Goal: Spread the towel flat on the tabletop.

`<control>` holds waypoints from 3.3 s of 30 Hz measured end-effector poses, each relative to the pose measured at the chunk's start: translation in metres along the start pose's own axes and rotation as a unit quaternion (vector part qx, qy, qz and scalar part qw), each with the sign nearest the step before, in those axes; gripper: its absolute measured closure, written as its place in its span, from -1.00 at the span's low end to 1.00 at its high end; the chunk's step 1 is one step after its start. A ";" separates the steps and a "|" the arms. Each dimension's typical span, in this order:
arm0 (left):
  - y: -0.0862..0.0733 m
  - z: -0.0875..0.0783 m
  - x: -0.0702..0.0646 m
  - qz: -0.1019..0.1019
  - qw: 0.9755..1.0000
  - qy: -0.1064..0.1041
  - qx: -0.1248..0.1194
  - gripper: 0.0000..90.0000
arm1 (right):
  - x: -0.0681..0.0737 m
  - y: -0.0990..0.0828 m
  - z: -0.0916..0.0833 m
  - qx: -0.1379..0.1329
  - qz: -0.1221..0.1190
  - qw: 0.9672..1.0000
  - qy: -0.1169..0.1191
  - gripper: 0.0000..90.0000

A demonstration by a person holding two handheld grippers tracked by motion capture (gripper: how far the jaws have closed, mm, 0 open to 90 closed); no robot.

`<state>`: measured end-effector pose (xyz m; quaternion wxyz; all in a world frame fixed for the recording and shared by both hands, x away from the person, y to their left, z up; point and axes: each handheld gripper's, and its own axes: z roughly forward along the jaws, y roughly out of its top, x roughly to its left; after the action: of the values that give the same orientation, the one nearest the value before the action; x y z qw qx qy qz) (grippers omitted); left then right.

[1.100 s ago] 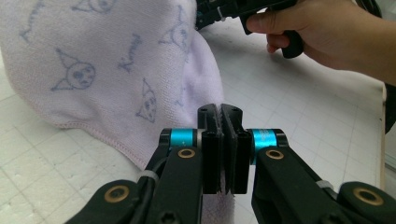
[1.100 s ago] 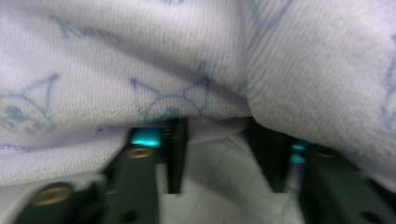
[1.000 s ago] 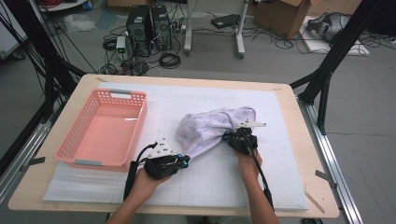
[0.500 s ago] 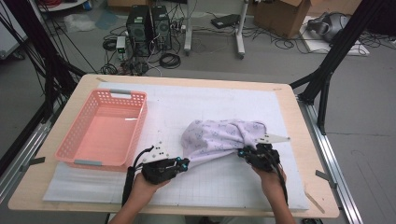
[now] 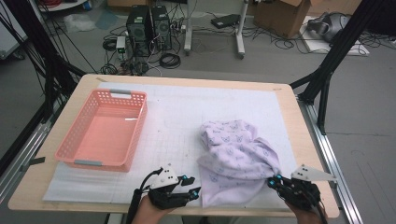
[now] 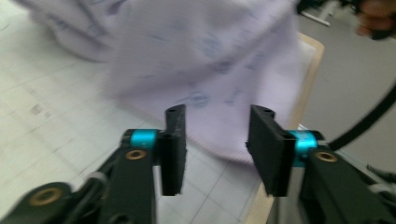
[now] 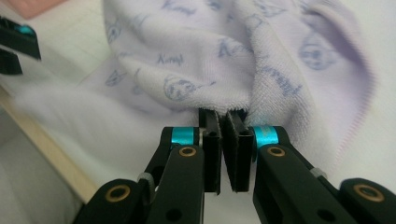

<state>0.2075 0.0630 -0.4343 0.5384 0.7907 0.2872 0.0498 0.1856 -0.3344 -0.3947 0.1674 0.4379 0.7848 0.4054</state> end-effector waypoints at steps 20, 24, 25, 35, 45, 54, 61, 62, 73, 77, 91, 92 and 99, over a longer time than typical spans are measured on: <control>0.013 0.008 0.039 -0.068 0.994 0.078 -0.024 0.04 | -0.011 0.001 -0.036 -0.065 -0.003 0.998 -0.009 0.33; 0.019 0.015 0.048 -0.071 0.994 0.084 -0.024 0.09 | -0.021 0.006 -0.004 -0.054 0.006 0.998 -0.021 0.20; 0.020 0.016 0.051 -0.073 0.993 0.085 -0.023 0.08 | -0.024 0.008 0.004 -0.051 0.010 0.998 -0.020 0.19; 0.031 0.028 0.076 -0.080 0.992 0.095 -0.017 0.03 | -0.047 0.041 0.071 -0.022 0.023 0.999 -0.035 0.06; 0.048 0.042 0.097 -0.071 0.991 0.113 -0.016 0.05 | -0.065 0.043 0.107 0.067 -0.003 0.997 -0.039 0.83; 0.061 0.067 0.105 -0.095 0.990 0.105 -0.012 0.03 | -0.100 0.020 0.060 0.072 0.056 0.991 -0.102 0.70; 0.074 0.098 0.100 -0.088 0.993 0.084 0.010 -0.06 | -0.093 0.029 0.051 -0.003 0.052 0.995 -0.087 0.30; 0.074 0.103 0.099 -0.084 0.993 0.081 0.011 -0.07 | -0.090 0.031 0.052 -0.007 0.048 0.995 -0.086 0.28; 0.072 0.126 0.095 -0.060 0.995 0.068 0.036 0.76 | -0.087 0.060 0.099 0.003 0.028 0.998 -0.057 -0.21; 0.077 0.108 0.101 -0.052 0.994 0.090 0.024 0.82 | -0.086 0.079 0.127 0.031 0.018 0.998 -0.042 -0.26; 0.083 0.041 0.138 -0.067 0.981 0.181 -0.033 0.83 | -0.049 0.120 0.203 0.077 -0.017 0.997 0.006 -0.22; 0.082 0.042 0.138 -0.068 0.981 0.179 -0.033 0.83 | -0.048 0.120 0.204 0.078 -0.013 0.997 0.003 -0.20; 0.069 0.039 0.131 -0.083 0.983 0.163 -0.030 0.74 | -0.046 0.121 0.194 0.095 -0.030 0.995 0.012 0.69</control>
<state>0.3590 0.0797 -0.4199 0.5103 0.7289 0.4341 0.1412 0.3977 -0.2430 -0.4236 0.1279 0.4227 0.8346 0.3293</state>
